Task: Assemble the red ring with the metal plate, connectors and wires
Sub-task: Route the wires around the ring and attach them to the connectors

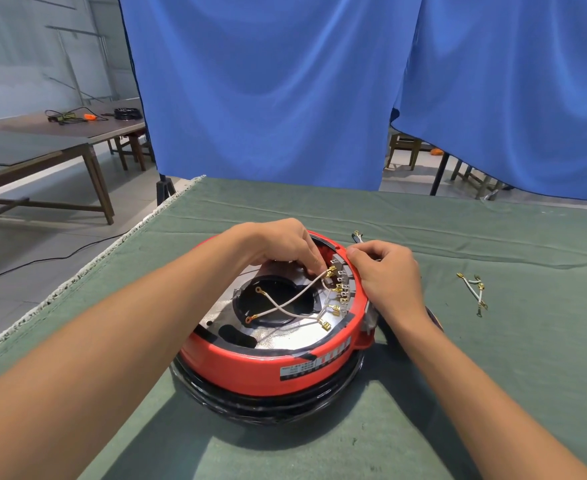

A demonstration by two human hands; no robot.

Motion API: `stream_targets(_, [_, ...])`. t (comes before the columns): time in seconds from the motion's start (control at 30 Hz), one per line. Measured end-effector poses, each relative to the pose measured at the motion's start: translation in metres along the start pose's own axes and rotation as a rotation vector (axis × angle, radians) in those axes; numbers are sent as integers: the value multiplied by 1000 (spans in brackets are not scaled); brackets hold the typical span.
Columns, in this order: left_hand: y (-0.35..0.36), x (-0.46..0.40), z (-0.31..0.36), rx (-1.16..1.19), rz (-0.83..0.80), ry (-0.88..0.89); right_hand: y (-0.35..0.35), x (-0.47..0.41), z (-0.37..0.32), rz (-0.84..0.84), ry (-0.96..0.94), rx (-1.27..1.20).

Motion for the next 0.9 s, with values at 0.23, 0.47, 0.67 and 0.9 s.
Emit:
stream_targets(0.23, [-2, -1, -1, -27, -13, -16, 0, -1, 0, 9, 1, 0])
stream_targets(0.47, [-1, 0, 1, -31, -23, -27, 1, 0, 0, 0, 5, -13])
stream_targets(0.67, [0, 0, 1, -9, -26, -26, 1, 0, -1, -2, 0, -19])
stream_targets(0.9, [5, -2, -3, 59, 51, 6, 0, 1, -1, 7, -16, -6])
Point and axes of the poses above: each hand's wrist, its own x-axis away from the middle knuckle, its own y-axis out of the palm, z = x × y, the point moved 1 cm from there along -x, towards the middle knuckle, and after that the axes turned 7 degrees about -y, right-handed, at the moved point
